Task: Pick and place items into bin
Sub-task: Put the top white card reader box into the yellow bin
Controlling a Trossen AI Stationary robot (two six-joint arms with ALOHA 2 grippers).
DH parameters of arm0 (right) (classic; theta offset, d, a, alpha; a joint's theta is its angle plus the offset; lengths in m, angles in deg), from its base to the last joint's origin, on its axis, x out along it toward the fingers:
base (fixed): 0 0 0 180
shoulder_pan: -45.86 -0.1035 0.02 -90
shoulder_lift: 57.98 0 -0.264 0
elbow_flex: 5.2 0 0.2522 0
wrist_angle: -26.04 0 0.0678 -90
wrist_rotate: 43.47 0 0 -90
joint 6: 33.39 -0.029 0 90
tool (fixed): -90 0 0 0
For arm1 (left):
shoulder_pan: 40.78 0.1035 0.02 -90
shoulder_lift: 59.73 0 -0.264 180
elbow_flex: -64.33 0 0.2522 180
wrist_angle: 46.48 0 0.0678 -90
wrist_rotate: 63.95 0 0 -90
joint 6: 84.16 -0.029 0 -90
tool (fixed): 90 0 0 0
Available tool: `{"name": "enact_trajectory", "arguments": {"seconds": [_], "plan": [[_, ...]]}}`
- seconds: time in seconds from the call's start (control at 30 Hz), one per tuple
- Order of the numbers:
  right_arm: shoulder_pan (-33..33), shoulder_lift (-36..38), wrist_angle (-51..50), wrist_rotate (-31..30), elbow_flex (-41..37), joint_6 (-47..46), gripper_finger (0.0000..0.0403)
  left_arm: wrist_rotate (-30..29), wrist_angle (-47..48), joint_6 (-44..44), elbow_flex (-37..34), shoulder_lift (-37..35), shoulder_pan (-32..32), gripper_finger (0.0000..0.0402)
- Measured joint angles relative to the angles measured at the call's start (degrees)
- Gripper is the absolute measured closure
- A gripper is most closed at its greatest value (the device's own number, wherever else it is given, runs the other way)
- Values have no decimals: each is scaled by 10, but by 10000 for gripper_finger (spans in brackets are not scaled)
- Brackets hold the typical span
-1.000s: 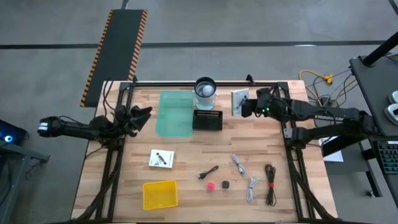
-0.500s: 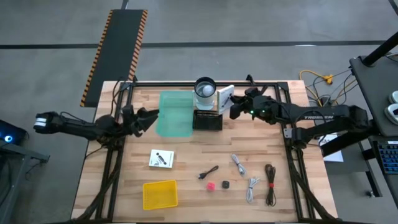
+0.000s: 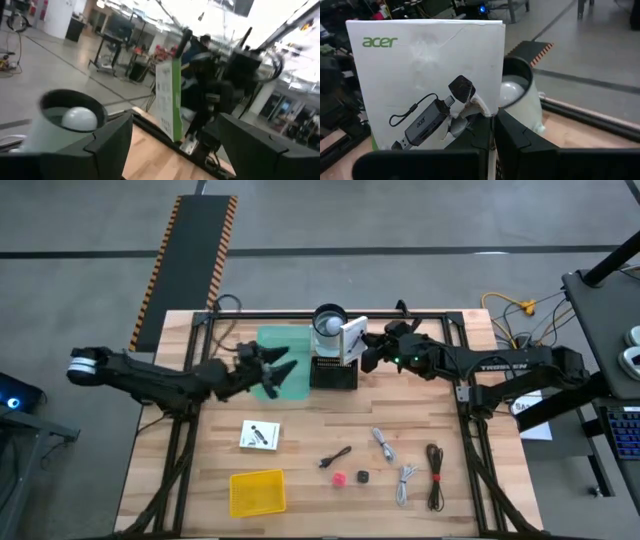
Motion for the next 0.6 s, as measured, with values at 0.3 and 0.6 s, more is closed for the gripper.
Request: {"name": "enact_trajectory", "arguments": {"seconds": [0.3,0.6], "plan": [[-1,-2,-22,-3,46,74,394,1,1,0,132,147,12,127],[-2,-3,-59,-5,70,107,394,1,0,-42,228,239,17,127]]}}
